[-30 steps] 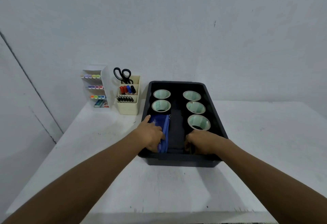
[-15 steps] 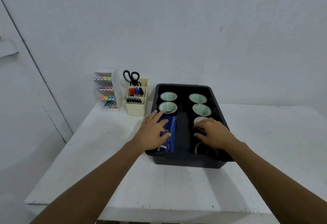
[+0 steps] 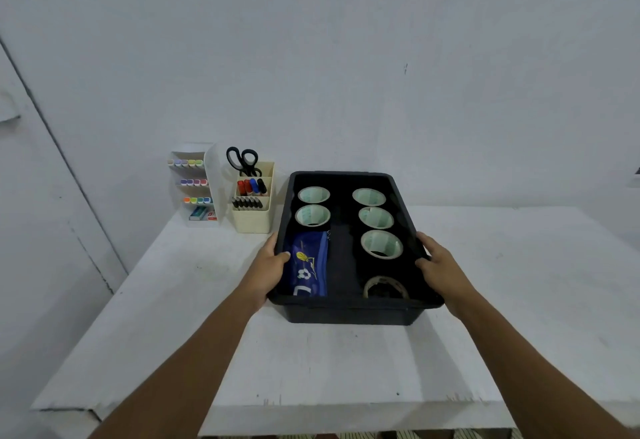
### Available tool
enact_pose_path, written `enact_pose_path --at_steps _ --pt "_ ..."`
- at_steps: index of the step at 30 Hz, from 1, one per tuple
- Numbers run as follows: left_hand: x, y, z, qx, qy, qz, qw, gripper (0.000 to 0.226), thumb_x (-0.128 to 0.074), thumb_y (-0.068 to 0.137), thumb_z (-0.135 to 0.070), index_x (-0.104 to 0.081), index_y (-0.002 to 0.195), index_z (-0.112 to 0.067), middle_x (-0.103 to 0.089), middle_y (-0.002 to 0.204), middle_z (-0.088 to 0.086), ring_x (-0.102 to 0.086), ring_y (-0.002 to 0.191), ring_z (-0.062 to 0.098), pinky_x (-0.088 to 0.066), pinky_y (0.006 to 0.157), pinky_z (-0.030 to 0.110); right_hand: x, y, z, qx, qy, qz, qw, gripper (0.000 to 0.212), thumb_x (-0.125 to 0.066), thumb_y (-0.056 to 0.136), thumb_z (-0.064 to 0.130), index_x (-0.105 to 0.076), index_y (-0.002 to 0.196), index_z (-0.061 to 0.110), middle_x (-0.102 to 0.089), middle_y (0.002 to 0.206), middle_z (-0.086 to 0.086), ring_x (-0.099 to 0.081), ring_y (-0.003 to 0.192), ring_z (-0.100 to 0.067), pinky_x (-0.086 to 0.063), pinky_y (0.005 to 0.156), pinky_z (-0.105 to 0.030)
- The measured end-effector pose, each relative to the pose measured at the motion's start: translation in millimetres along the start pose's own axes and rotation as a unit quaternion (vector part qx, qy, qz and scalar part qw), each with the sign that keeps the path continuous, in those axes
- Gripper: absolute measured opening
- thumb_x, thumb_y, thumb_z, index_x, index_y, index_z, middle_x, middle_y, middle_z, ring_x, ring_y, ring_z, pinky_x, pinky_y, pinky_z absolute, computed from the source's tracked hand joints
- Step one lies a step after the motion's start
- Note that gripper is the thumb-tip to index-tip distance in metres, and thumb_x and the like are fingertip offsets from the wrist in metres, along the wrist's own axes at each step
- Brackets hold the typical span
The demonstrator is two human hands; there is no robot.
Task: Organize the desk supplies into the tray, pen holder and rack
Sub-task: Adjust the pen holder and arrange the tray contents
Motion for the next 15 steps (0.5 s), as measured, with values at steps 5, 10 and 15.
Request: enact_pose_path --at_steps 5,10,15 --pt "3 -4 2 -0.015 0.027 -0.006 1.000 0.049 -0.039 0.103 -0.013 -0.030 0.149 -0.027 -0.052 0.138 0.002 -0.057 0.114 0.019 -0.052 0.094 0.038 -2 -7 -1 0.007 0.010 -0.005 1.000 0.064 -0.037 0.087 -0.005 -0.051 0.134 0.036 -0.066 0.118 0.003 -0.066 0.101 -0.017 -0.056 0.090 -0.040" --pt "6 -7 4 -0.035 0.032 -0.009 0.999 0.046 -0.039 0.103 -0.011 -0.035 0.146 -0.026 -0.055 0.133 0.002 -0.058 0.108 0.015 -0.052 0.088 0.032 -4 -11 -1 0.010 0.010 -0.007 1.000 0.065 -0.036 0.087 -0.005 -0.052 0.133 0.037 -0.065 0.117 0.009 -0.065 0.102 -0.016 -0.055 0.090 -0.038" --pt "7 -3 1 -0.038 0.060 -0.008 0.997 0.051 -0.039 0.103 -0.014 -0.027 0.151 -0.026 -0.048 0.143 0.003 -0.052 0.119 0.018 -0.049 0.090 0.030 -6 -1 -1 0.018 -0.048 -0.021 0.998 0.060 -0.036 0.089 0.000 -0.047 0.137 0.033 -0.061 0.127 0.001 -0.060 0.107 -0.021 -0.052 0.096 -0.043"
Point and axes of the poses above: each hand's wrist, its own y-axis towards the middle knuckle, its own x-axis out of the back of the hand, z = x × y, the point moved 7 cm from there along y, towards the middle knuckle
